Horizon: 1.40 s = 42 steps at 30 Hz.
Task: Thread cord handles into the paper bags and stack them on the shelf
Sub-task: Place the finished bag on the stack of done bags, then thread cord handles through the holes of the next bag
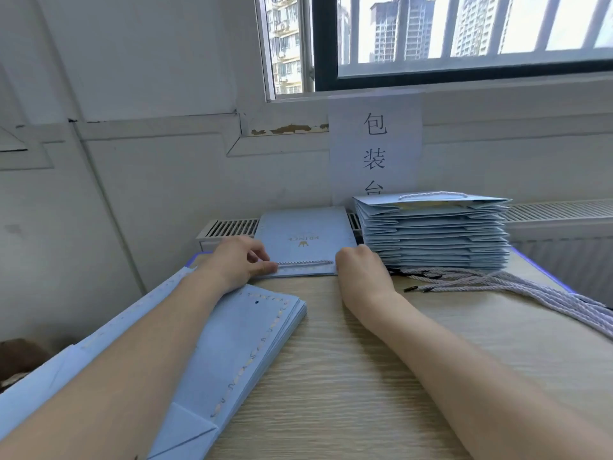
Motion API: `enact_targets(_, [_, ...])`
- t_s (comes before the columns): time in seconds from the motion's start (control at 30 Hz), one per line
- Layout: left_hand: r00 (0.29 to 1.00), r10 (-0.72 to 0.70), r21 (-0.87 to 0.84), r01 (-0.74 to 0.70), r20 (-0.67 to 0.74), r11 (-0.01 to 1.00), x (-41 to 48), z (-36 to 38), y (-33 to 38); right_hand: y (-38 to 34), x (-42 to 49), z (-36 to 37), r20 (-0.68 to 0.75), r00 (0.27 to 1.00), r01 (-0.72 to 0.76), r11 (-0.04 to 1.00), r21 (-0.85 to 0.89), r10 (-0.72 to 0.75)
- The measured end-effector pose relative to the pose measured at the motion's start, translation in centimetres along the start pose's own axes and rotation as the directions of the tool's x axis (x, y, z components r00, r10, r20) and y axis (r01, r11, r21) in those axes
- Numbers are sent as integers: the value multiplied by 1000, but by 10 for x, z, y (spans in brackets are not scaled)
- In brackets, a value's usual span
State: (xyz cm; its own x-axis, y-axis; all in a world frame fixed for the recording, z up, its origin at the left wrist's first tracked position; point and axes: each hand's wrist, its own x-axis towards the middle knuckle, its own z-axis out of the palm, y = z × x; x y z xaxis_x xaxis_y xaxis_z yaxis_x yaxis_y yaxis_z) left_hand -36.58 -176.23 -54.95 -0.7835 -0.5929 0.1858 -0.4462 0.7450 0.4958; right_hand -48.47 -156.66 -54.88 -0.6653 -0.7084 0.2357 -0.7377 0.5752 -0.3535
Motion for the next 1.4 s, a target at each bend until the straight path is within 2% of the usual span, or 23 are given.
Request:
enact_targets(0.13, [998,-66,-60,65,-14,996,-2,-3,-2,0,-1,2,-18,1000,24,999,-41,-25])
enact_targets(0.27, [998,-58,-61,59,16,996,-1,-8,1,5,-1,-1,-18,998,52,998,-43,-53])
enact_targets(0.4, [996,25,-16,-26,-80,1000,3,-15,12,6,0,-1,-52,996,74,997,-27,-76])
enact_targets(0.6, [982,146,-2,-147,-120,989,-7,-70,71,9,3,1,-122,989,82,996,20,-79])
enact_targets(0.7, [971,164,31,-161,-176,986,-40,-96,99,8,1,-1,-177,979,107,993,49,-96])
enact_targets(0.8, [967,166,128,-143,-192,981,-117,-101,104,2,-5,-7,-197,970,173,976,134,-145])
enact_targets(0.87, [971,107,238,-54,-214,970,-189,-81,94,-5,-13,-13,-129,970,236,929,286,-206])
enact_targets(0.97, [941,12,313,101,-338,944,-273,-44,56,-16,-32,-20,95,940,251,856,452,-326])
enact_targets(1.03, [959,35,470,106,-280,876,-302,-29,27,-21,-45,-23,243,888,253,856,451,-390])
enact_targets(1.1, [978,62,549,57,-197,834,-312,-14,13,-24,-53,-22,283,859,305,871,386,-426])
enact_targets(1.2, [942,-43,323,156,-331,934,-311,-12,20,-23,-62,-18,215,875,348,873,343,-434])
enact_targets(1.3, [943,13,290,89,-332,953,-304,-20,0,-18,-69,-14,157,881,369,856,363,-446])
enact_targets(1.4, [940,13,172,49,-341,984,-305,-32,-32,-15,-74,-11,71,874,425,828,365,-480])
